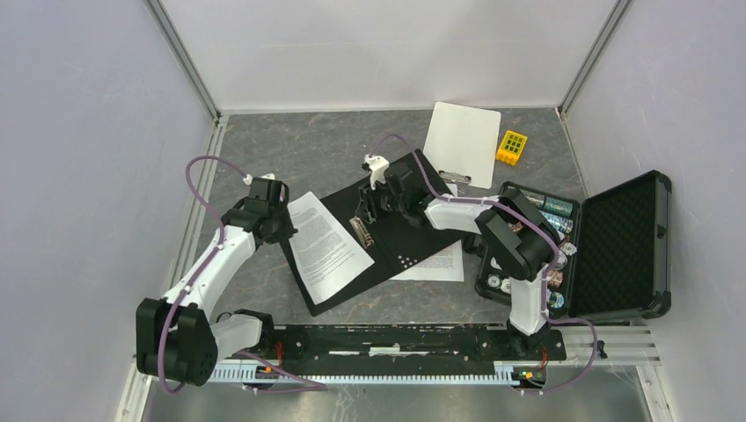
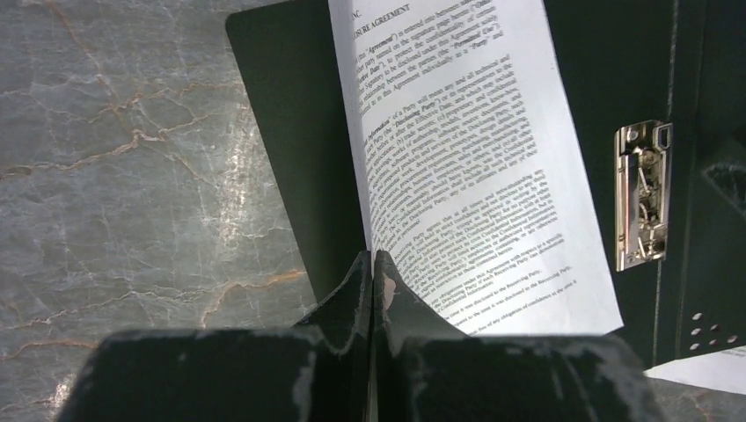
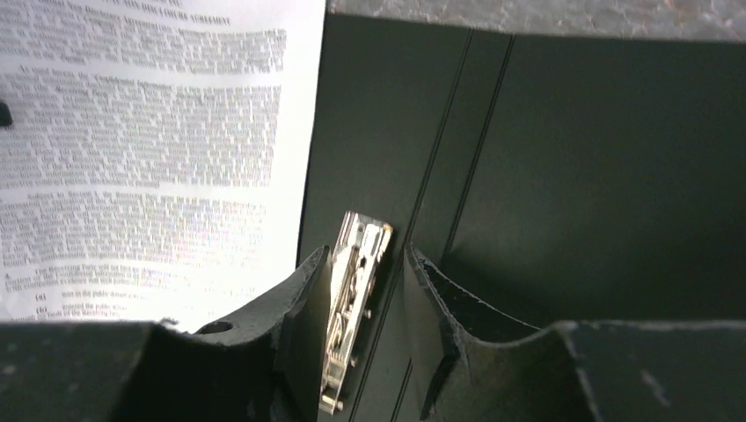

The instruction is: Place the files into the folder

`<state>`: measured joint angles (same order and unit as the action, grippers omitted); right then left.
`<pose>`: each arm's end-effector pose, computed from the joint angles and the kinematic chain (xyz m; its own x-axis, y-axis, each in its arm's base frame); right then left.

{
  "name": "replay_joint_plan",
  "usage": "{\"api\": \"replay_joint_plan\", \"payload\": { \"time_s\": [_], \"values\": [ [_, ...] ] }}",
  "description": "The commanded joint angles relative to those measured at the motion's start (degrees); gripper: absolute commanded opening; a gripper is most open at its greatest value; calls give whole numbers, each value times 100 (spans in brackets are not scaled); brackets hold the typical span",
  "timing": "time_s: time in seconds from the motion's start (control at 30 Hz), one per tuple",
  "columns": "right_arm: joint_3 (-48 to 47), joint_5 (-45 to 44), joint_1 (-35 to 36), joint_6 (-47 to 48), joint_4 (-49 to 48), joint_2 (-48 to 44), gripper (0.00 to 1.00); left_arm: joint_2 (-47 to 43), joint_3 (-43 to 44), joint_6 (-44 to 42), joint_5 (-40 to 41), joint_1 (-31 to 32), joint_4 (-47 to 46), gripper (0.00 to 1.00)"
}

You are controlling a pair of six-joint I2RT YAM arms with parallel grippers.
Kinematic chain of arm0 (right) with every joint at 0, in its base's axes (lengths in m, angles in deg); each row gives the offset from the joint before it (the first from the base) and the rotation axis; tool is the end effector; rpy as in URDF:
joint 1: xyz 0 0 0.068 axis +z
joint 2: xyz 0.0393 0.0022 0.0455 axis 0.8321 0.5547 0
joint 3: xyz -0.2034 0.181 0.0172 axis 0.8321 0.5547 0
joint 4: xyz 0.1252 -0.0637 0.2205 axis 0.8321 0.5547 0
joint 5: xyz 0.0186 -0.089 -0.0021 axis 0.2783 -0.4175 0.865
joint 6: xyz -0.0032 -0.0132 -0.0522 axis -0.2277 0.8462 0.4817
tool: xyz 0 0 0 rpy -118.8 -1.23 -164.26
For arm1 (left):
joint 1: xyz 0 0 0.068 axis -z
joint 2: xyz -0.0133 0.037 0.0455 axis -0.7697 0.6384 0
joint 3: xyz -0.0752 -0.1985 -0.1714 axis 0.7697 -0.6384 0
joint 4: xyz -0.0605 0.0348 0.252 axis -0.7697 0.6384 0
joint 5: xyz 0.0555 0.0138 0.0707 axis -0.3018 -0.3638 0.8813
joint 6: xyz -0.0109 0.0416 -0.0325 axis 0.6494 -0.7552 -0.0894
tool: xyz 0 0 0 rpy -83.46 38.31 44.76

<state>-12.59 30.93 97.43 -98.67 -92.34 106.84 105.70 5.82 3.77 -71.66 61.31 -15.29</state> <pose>0.3071 0.2800 0.1647 -0.6095 -0.1676 -0.7748 -0.6517 0.6624 0.3694 0.2170 -0.0375 0.2306 -0.7798 -0.3151 -0.5409 -0.2724 0.9488 -0.1601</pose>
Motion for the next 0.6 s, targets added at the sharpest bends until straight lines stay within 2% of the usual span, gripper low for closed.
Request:
{"api": "replay_joint_plan", "payload": {
  "time_s": [0.0,0.17,0.57],
  "values": [
    [-787,361,0,261,282,411,40,264,159,-660,-394,-8,-200,2],
    [-1193,353,-6,355,647,761,35,449,231,-831,-712,-3,-221,2],
    [-1575,374,-1,495,1080,1115,23,517,248,-819,-501,-4,-178,2]
  ]
}}
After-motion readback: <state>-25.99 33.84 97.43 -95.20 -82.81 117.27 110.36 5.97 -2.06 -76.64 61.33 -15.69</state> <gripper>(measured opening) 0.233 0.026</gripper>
